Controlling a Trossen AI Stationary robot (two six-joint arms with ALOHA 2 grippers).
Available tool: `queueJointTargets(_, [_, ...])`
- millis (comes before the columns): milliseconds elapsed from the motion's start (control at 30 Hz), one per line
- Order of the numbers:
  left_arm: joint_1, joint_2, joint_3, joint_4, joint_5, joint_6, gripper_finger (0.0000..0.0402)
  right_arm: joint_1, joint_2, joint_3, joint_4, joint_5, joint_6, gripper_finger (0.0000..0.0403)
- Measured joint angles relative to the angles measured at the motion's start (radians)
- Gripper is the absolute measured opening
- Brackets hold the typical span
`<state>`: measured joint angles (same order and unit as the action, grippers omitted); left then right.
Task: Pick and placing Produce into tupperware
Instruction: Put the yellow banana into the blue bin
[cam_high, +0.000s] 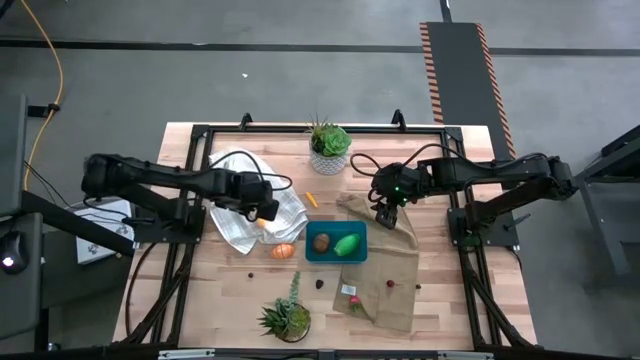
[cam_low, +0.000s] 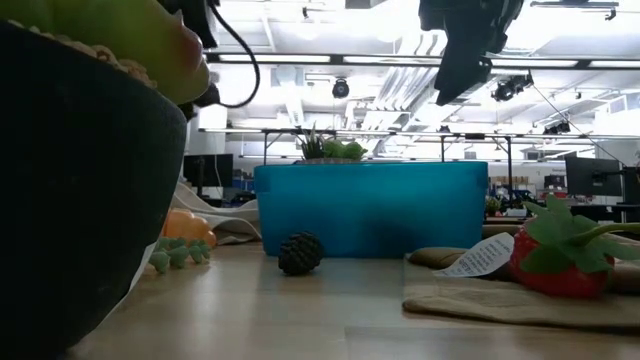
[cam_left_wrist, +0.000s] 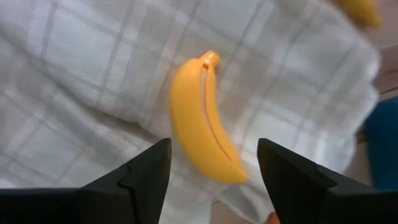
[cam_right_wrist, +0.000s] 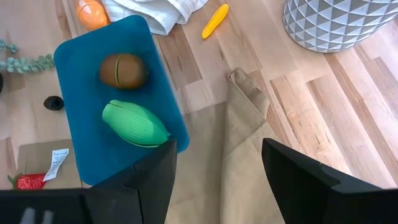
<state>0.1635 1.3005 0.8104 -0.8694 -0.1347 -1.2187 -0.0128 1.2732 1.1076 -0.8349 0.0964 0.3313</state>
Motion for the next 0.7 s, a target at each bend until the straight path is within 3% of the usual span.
queueJointTargets(700, [0.0, 0.196, 0.0, 0.088, 0.003, 0.019, 0.0219, 0.0, 0.0, 0.0, -0.005, 0.0, 0.008, 0.0227])
